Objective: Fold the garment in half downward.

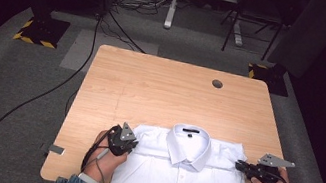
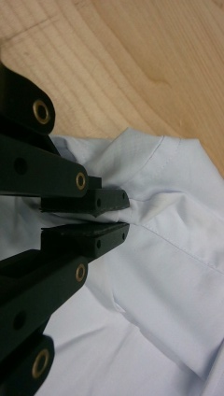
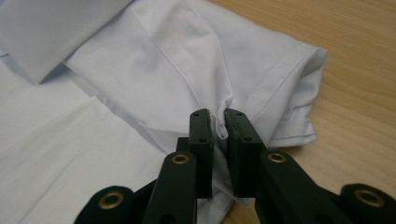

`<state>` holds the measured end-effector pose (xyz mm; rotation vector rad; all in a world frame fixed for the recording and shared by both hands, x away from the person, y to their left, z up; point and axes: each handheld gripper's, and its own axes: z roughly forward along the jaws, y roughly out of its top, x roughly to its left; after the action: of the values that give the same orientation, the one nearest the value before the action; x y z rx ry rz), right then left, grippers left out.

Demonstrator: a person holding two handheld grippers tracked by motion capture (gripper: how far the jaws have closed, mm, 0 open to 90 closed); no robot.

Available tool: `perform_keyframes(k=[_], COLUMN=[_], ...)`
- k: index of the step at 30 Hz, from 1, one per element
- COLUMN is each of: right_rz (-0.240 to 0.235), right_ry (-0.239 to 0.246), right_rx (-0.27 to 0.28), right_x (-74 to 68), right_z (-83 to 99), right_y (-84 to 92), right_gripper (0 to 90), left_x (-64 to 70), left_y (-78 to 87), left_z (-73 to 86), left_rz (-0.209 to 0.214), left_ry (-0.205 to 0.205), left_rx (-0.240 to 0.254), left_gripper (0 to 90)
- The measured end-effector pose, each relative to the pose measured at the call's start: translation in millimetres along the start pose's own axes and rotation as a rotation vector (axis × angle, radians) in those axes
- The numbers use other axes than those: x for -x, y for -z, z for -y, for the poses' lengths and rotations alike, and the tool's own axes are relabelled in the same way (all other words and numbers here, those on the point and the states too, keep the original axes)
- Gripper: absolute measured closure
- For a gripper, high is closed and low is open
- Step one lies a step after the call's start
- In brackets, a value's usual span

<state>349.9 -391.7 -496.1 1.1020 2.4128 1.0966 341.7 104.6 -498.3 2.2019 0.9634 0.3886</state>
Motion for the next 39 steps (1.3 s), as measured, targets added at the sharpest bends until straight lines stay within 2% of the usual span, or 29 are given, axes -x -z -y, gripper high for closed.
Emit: perform_keyframes(k=[3, 8, 11, 16, 21, 24, 28, 33, 36, 37, 39], right_rz=[0.012, 0.025, 0.035, 0.074, 0.084, 0.095, 0.112, 0.126, 0.132, 0.131, 0.131], right_ry=[0.006, -0.012, -0.024, -0.009, -0.004, 0.000, 0.001, -0.004, -0.012, -0.016, -0.012], right_rx=[-0.009, 0.006, 0.008, -0.003, -0.013, -0.018, -0.021, -0.022, -0.016, -0.011, 0.001], right_x=[4.9, 16.7, 23.0, 31.2, 41.1, 45.7, 50.9, 54.6, 56.1, 56.0, 54.8], right_z=[-6.9, -14.8, -20.5, -33.5, -44.8, -51.7, -60.4, -66.9, -70.6, -72.2, -76.2], right_y=[-5.8, -15.6, -21.4, -33.4, -43.3, -49.9, -58.5, -64.3, -65.9, -64.9, -59.8], right_gripper=[81.9, 81.7, 81.7, 81.6, 81.5, 81.5, 81.4, 81.5, 81.7, 81.7, 81.8], left_x=[-7.1, -21.6, -27.7, -37.1, -49.4, -55.2, -65.2, -71.3, -74.7, -75.8, -74.8], left_y=[-5.9, -16.3, -21.5, -30.8, -39.1, -43.8, -49.4, -53.1, -54.2, -52.5, -46.3], left_z=[-5.6, -11.1, -15.6, -26.2, -35.0, -39.7, -44.0, -48.9, -52.2, -54.3, -58.0], left_rz=[-0.008, 0.002, -0.002, -0.026, -0.032, -0.049, -0.048, -0.060, -0.061, -0.064, -0.071], left_ry=[0.001, 0.045, 0.057, 0.059, 0.065, 0.059, 0.089, 0.090, 0.109, 0.093, 0.088], left_rx=[0.003, 0.037, 0.044, 0.038, 0.037, 0.037, 0.049, 0.042, 0.040, 0.037, 0.048], left_gripper=[82.9, 82.9, 82.9, 82.9, 82.9, 82.8, 82.8, 82.9, 83.1, 83.1, 83.2])
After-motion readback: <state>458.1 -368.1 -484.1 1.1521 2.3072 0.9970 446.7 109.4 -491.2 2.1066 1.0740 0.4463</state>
